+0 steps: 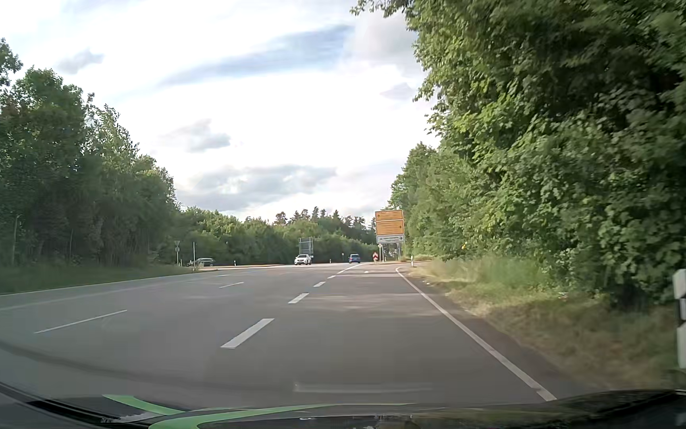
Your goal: Follow the waypoints while adhering to traffic rules and regulations
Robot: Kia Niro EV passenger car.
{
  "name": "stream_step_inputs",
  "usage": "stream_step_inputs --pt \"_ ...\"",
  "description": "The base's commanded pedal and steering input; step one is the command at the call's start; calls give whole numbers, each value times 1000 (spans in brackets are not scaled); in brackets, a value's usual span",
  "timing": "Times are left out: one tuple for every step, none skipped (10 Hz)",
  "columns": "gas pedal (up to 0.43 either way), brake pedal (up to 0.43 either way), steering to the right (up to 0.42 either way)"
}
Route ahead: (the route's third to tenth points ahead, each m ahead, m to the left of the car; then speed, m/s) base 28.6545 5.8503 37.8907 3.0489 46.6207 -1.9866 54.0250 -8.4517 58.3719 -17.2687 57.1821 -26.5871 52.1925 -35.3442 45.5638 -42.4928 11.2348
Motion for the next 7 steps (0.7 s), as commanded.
stream_step_inputs --pt "0 0 -1" --pt "0 0 -1" --pt "39 0 0" --pt "67 0 0" --pt "67 0 0" --pt "67 0 0" --pt "39 0 0"
